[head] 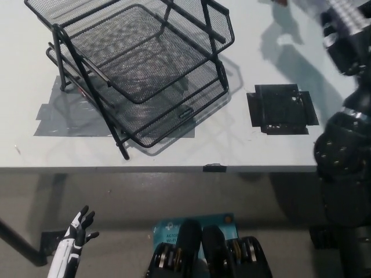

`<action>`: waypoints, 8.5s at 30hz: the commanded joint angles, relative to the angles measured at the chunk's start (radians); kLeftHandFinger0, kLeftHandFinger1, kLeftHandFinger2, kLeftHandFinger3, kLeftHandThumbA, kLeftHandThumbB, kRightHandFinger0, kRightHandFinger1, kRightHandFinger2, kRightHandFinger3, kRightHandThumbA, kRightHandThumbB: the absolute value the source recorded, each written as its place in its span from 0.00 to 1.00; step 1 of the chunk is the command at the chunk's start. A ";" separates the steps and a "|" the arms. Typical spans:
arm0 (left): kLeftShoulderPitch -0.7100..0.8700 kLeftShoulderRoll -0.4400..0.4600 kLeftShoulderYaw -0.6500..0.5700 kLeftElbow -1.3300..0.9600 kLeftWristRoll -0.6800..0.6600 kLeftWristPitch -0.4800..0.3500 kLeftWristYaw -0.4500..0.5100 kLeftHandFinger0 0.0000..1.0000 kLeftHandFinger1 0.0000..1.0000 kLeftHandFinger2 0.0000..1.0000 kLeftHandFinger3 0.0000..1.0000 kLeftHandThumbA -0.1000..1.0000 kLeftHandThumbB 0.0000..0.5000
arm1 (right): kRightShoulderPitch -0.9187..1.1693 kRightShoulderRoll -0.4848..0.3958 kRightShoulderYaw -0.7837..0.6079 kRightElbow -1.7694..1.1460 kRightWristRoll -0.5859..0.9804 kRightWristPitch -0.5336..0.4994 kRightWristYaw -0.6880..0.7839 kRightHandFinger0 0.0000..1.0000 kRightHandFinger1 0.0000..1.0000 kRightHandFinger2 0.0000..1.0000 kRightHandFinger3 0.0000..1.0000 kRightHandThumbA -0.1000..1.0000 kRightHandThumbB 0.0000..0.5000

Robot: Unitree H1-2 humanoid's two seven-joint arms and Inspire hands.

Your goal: A person hands a notebook to the robot and the robot grabs it with its right hand and places it in the file tray kept in the centre of the desk infront of it.

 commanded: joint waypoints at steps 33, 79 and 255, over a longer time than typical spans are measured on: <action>0.035 0.025 -0.013 -0.006 -0.013 -0.077 -0.020 0.84 0.98 1.00 1.00 1.00 0.61 | -0.302 -0.045 0.360 -0.065 -0.342 -0.140 -0.018 0.00 0.00 0.00 0.10 0.76 0.00; 0.020 0.035 -0.014 0.008 -0.022 -0.093 -0.048 0.85 0.95 0.90 1.00 1.00 0.60 | -0.326 -0.201 0.567 0.199 -0.540 -0.201 -0.059 0.00 0.00 0.00 0.15 0.84 0.00; -0.066 0.007 -0.059 -0.010 -0.002 -0.094 -0.048 1.00 1.00 1.00 1.00 1.00 0.90 | 0.899 0.150 0.089 -0.488 0.836 -0.074 0.788 1.00 1.00 1.00 1.00 1.00 0.61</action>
